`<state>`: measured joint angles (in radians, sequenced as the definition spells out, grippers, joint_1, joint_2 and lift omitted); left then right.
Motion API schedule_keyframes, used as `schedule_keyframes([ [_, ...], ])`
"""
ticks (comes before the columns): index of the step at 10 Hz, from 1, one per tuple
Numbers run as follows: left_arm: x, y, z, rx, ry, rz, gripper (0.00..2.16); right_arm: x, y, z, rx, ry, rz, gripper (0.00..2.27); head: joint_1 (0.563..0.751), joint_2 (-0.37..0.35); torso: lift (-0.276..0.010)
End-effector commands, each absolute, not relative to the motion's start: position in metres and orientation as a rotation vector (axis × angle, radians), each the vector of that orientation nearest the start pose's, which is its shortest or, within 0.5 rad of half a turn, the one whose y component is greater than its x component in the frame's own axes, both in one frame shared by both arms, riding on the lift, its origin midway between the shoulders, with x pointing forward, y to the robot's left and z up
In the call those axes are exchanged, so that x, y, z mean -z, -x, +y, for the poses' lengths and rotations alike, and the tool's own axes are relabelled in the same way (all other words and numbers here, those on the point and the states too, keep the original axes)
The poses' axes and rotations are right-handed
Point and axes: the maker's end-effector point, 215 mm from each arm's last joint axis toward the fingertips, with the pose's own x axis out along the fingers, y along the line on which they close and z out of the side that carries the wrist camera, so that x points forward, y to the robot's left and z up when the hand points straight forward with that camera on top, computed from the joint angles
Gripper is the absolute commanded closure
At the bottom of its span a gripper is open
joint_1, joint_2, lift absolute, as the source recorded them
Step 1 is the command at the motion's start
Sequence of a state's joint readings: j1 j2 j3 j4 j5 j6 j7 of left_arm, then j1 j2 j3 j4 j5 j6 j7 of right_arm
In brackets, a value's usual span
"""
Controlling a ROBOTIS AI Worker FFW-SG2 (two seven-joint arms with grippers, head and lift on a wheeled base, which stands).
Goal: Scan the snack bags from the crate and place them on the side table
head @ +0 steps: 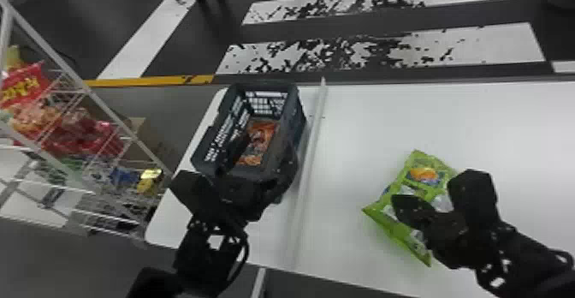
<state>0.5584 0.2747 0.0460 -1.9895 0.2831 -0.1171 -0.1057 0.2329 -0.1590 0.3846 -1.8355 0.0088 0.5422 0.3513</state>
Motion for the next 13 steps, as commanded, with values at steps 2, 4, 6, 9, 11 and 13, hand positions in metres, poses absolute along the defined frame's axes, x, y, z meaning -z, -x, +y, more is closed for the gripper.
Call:
schedule_keyframes([
  [2,0.346,-0.428,0.262,0.173,0.020,0.019,0.09,0.498,-0.405,0.013,-0.760,0.085,0.557,2.26,0.695,0.347,-0.050],
  [4,0.347,-0.429,0.263,0.168,0.020,0.022,0.10,0.501,-0.412,0.035,-0.810,0.093,0.554,2.26,0.695,0.350,-0.050],
  [6,0.346,-0.429,0.263,0.166,0.020,0.022,0.10,0.516,-0.421,0.052,-0.851,0.141,0.564,2.26,0.695,0.350,-0.050],
  [9,0.353,-0.428,0.263,0.159,0.023,0.037,0.10,0.541,-0.432,0.046,-0.854,0.189,0.603,2.26,0.695,0.350,-0.050],
  [11,0.354,-0.430,0.262,0.157,0.026,0.035,0.10,0.550,-0.434,0.031,-0.838,0.213,0.623,2.26,0.695,0.350,-0.050],
  [13,0.353,-0.432,0.259,0.154,0.030,0.030,0.10,0.555,-0.428,0.011,-0.820,0.223,0.644,2.26,0.695,0.350,-0.050],
])
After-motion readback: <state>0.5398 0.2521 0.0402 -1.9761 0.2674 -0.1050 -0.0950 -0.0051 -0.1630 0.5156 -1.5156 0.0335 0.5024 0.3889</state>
